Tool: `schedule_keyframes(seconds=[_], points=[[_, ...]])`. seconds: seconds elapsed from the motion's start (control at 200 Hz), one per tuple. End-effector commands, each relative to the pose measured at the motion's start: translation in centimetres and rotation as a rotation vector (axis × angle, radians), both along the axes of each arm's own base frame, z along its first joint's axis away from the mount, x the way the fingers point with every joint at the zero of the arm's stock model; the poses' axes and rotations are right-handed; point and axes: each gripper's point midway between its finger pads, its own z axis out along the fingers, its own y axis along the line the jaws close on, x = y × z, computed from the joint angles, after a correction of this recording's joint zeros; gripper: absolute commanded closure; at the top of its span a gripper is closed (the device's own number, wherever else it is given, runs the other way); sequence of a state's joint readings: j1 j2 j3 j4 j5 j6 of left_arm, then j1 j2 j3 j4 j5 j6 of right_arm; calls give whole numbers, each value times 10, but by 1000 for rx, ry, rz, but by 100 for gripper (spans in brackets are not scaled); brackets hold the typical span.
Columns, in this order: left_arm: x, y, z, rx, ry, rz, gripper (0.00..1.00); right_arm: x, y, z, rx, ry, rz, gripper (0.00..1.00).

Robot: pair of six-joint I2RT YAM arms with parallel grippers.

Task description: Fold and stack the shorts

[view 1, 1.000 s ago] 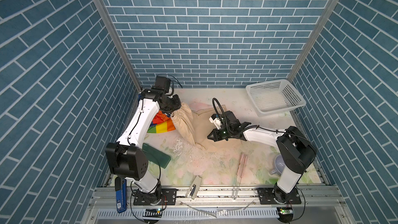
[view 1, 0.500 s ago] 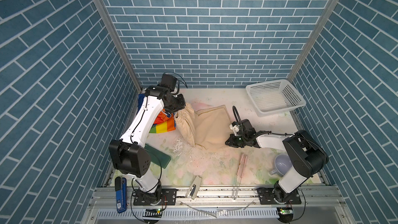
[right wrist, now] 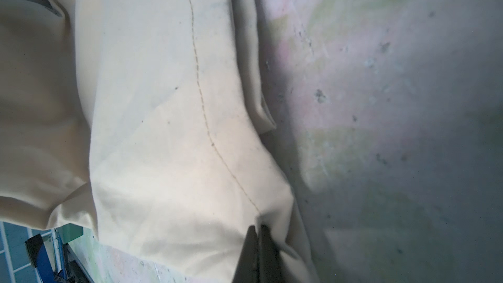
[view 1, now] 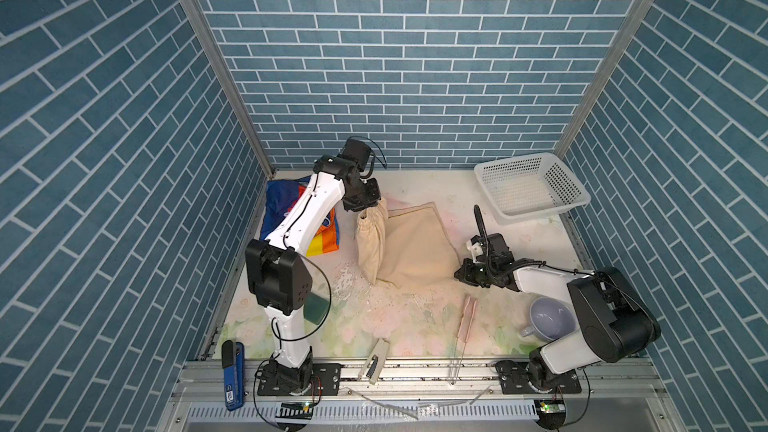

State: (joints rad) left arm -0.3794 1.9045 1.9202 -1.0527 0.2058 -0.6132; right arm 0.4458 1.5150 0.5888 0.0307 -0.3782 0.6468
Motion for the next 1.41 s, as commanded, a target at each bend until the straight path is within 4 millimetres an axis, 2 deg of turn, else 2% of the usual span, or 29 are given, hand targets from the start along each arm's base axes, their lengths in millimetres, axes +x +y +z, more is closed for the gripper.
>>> schedule_keyframes(seconds=[0.0, 0.14, 0.225, 0.445, 0.65, 0.8, 0.895, 1.08, 1.25, 1.285, 1.36, 1.4], points=[[10, -30, -6, -76, -15, 28, 76, -9, -11, -11, -49, 16, -11, 100], [22, -67, -26, -192, -27, 77, 74, -8, -10, -7, -40, 2, -5, 100], [26, -83, -41, -217, -14, 93, 68, -9, -12, -6, -45, -8, -2, 100], [33, -114, -72, -216, 22, 101, 63, -12, -20, -3, -80, -35, -1, 100], [36, -139, -92, -225, 51, 94, 61, -12, -26, -1, -103, -51, 0, 100], [36, -152, -98, -227, 59, 83, 63, -12, -28, -3, -107, -48, 0, 100], [35, -160, -98, -233, 63, 71, 71, -12, -27, -5, -103, -47, -1, 100], [32, -172, -94, -236, 58, 53, 70, -11, -26, -11, -100, -35, -2, 100], [28, -180, -100, -255, 86, 39, 70, -12, -27, -13, -104, -30, -3, 100], [27, -180, -98, -252, 86, 30, 67, -12, -27, -12, -103, -33, -4, 100], [24, -177, -92, -221, 71, -3, 52, -12, -29, -12, -110, -36, -5, 100], [20, -173, -88, -191, 65, -26, 47, -13, -29, -13, -115, -36, -5, 100]])
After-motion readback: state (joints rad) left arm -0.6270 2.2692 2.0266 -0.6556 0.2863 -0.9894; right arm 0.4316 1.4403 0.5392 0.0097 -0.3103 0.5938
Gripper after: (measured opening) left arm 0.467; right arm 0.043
